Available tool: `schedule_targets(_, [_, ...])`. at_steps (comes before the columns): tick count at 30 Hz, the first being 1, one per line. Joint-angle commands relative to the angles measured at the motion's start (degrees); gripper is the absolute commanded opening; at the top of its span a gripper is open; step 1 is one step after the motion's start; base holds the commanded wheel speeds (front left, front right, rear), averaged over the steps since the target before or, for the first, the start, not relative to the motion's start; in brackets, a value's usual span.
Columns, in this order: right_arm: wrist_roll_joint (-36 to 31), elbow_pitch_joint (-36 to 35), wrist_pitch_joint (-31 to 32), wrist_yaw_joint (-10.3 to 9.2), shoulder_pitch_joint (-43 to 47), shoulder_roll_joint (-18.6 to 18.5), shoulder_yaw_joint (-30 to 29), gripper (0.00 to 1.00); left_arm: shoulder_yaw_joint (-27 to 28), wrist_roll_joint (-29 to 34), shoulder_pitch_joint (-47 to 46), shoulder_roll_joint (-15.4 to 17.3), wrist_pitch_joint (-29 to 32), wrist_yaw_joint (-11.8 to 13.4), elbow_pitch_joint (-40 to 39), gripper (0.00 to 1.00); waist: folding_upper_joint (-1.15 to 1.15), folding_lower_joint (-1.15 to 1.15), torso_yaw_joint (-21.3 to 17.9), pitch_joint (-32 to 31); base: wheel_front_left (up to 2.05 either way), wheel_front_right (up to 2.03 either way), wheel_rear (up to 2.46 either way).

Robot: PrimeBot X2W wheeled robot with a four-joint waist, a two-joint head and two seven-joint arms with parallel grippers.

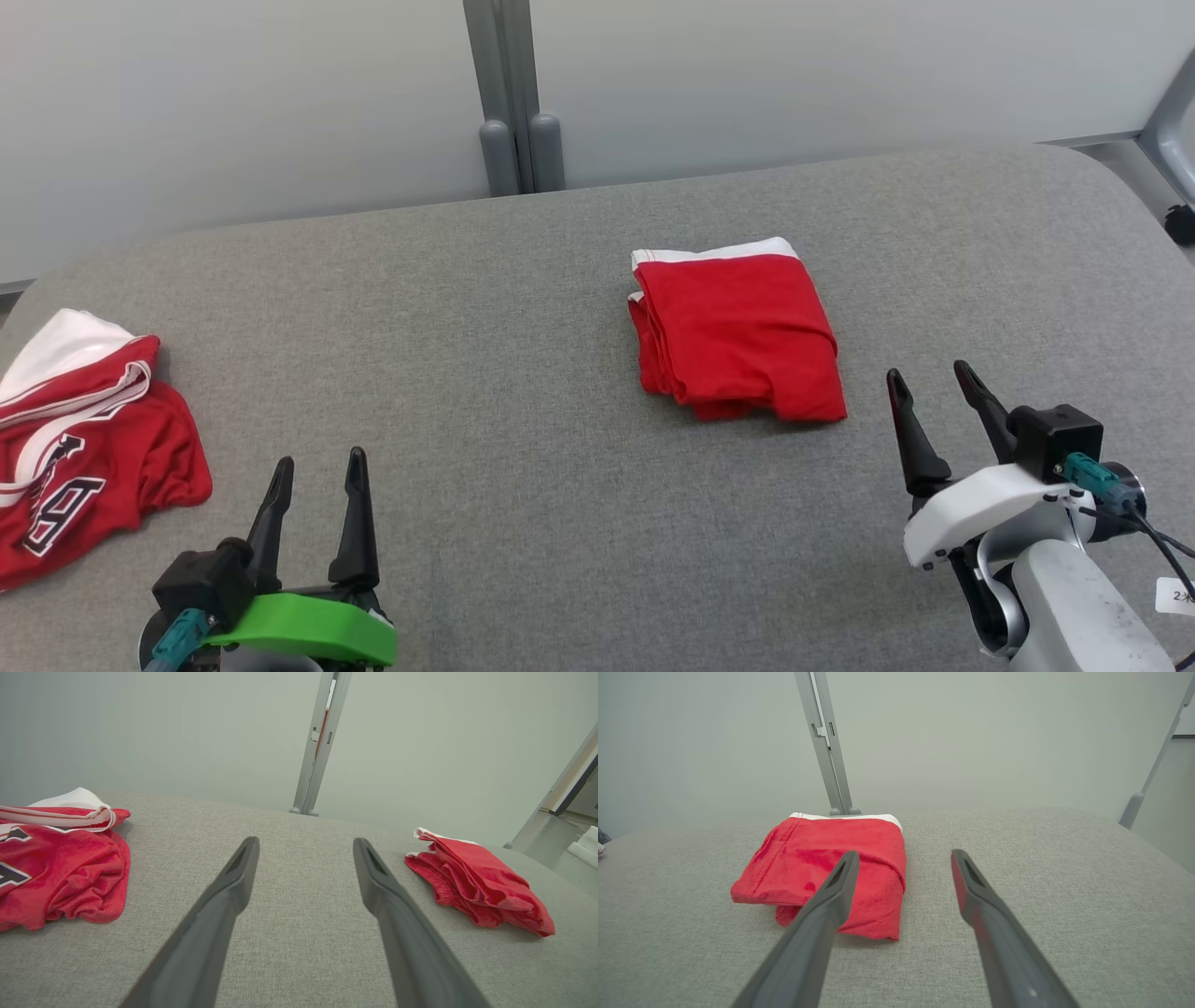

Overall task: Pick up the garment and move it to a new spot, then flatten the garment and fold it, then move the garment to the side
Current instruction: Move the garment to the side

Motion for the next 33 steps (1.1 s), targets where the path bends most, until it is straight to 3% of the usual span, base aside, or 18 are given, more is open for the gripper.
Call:
schedule_targets(1, [0.4, 0.2, -0.2, -0.1, -0.4, 0.0, 0.1, 1.0, 0.0, 0.0, -0.6, 0.2, 0.0, -0.3, 0.0, 1.0, 0.0, 0.0, 0.1, 0.0, 0.0, 0.0, 0.0])
schedule_targets(18, [1.9, 0.4, 0.2, -0.1, -1.6, 0.5, -1.7, 1.0, 1.0, 0.8, -0.7, 0.2, 0.0, -0.3, -0.8, 1.0, 0.0, 0.0, 1.3, 2.1, 0.0, 0.0, 0.0])
schedule_targets(24, [4.6, 3.0, 8.3, -0.1, -8.1, 0.2, -3.8, 1.0, 0.9, -0.1, -2.3, 0.2, 0.0, -0.3, -2.6, 1.0, 0.0, 0.0, 3.2, 6.0, 0.0, 0.0, 0.0])
schedule_targets(33, [4.1, 10.7, 23.1, -0.1, -19.5, -1.2, -9.5, 1.0, -0.5, -0.5, -4.7, 0.2, 0.0, -0.3, -4.3, 1.0, 0.0, 0.0, 9.1, 11.9, 0.0, 0.0, 0.0])
